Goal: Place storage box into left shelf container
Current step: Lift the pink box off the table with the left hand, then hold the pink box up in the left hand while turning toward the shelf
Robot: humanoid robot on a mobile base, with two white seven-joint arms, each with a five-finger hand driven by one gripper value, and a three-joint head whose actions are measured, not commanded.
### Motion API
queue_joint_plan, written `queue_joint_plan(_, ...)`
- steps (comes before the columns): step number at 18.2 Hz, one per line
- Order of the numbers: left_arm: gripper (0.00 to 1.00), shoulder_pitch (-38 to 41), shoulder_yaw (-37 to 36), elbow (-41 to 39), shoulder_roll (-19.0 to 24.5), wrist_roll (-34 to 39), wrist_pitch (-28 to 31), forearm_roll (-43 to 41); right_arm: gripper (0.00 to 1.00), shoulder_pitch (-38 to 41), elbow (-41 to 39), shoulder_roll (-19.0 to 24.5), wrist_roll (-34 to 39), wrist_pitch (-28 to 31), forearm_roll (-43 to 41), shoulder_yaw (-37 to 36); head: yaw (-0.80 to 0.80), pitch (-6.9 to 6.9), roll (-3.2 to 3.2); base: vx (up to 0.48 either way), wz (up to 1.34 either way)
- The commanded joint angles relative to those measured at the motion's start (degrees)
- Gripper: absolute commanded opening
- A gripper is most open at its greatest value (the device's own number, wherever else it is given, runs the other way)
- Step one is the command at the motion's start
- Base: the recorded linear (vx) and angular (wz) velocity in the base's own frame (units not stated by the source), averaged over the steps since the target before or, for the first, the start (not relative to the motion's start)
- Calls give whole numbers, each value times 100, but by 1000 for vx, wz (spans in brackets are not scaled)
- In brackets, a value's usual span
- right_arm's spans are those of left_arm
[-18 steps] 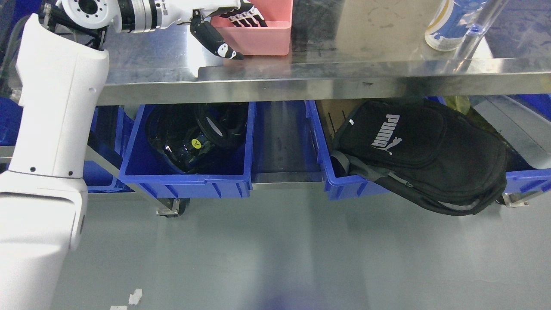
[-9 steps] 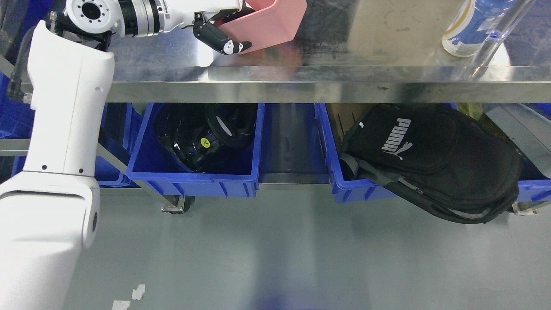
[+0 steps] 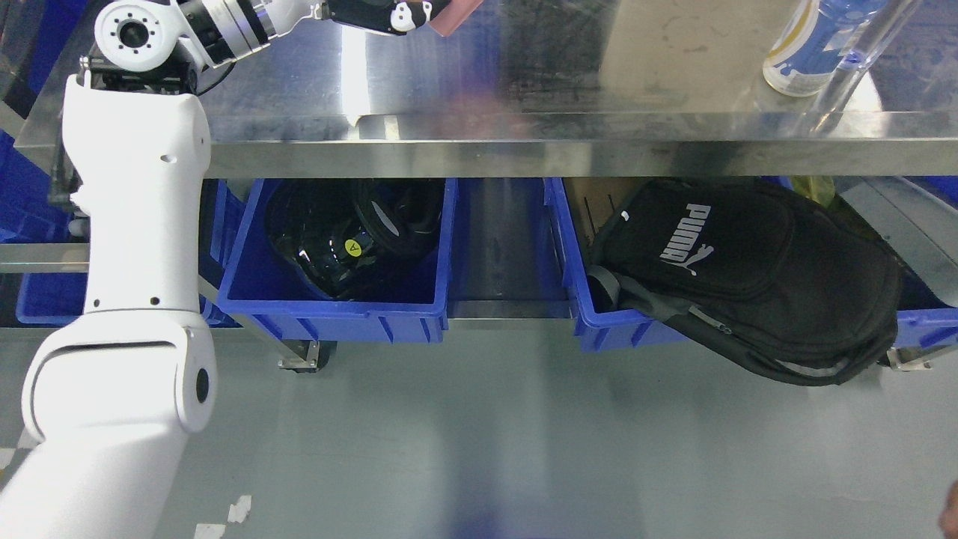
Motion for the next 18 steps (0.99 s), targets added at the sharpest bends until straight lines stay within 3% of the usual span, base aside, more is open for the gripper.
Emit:
queue_joint_plan(1,0,676,1120,-542,-270,28,-471,1842,100,-27,-100,-100,-7,13,-123,0,0,0,0,0,0)
queue_joint_plan(3,0,1211,1085,-1463,-270,308,-499,2247,100,-18,-100,-100,-7,13,-123,0,0,0,0,0,0)
queue_joint_plan(6,1,2168,709,-2800,-270,1754,-612,2460,100,-27,-100,-100,-7,13,-123,0,0,0,0,0,0)
queue_joint_plan(9,1,3398,-168,-3934,-270,3022,-1051,2451,100,-18,-100,-100,-7,21,-123,0,0,0,0,2,13)
queue_joint_plan(12,1,4122,-672,-4544,-270,3377,-1263,2451,100,-18,-100,-100,-7,13,-123,0,0,0,0,14,91)
queue_joint_plan(14,1,4377,-857,-4544,-270,3386,-1649,2451,100,-27,-100,-100,-7,13,-123,0,0,0,0,25,292)
queue_joint_plan(18,2,4667,-901,-4544,-270,3386,-1817,2451,100,-18,-100,-100,-7,21,-123,0,0,0,0,23,631)
